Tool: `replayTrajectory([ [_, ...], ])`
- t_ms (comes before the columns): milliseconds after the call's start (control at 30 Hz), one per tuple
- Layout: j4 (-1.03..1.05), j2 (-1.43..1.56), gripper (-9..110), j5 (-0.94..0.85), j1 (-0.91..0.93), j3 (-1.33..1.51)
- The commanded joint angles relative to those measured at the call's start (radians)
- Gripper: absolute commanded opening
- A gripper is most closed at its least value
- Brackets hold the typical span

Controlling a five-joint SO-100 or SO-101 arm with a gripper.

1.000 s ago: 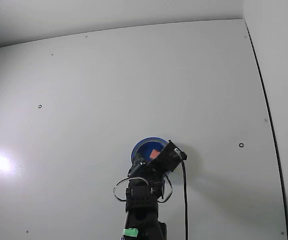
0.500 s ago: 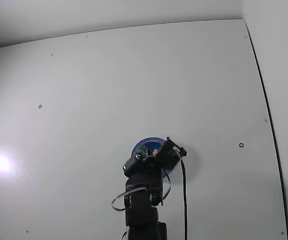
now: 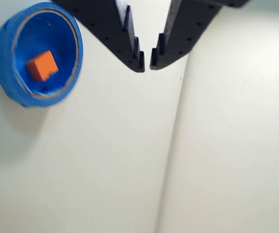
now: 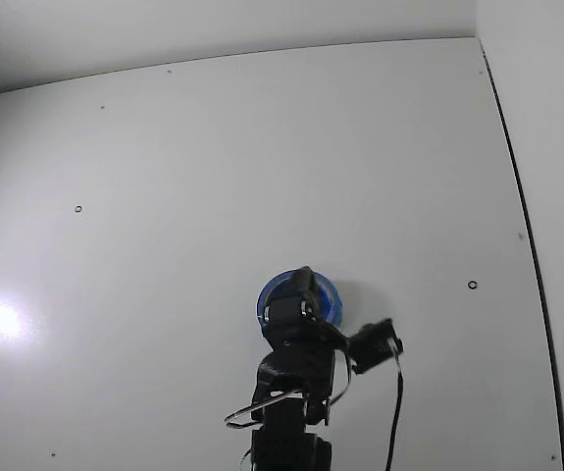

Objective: Grasp a block and put it in the bin.

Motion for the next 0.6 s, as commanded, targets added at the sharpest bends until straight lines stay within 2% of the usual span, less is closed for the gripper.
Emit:
replayTrajectory([
  [0,0.207,-0.002,0,0.043,0.044,-0.078],
  [167,0.456,-0.002,0,0.000,0.043,-0.017],
  [433,0.466,-0.002,1,-0.179,0.035,0.133],
  [567,0.466,-0.002,0,-0.173,-0.041,0.132],
])
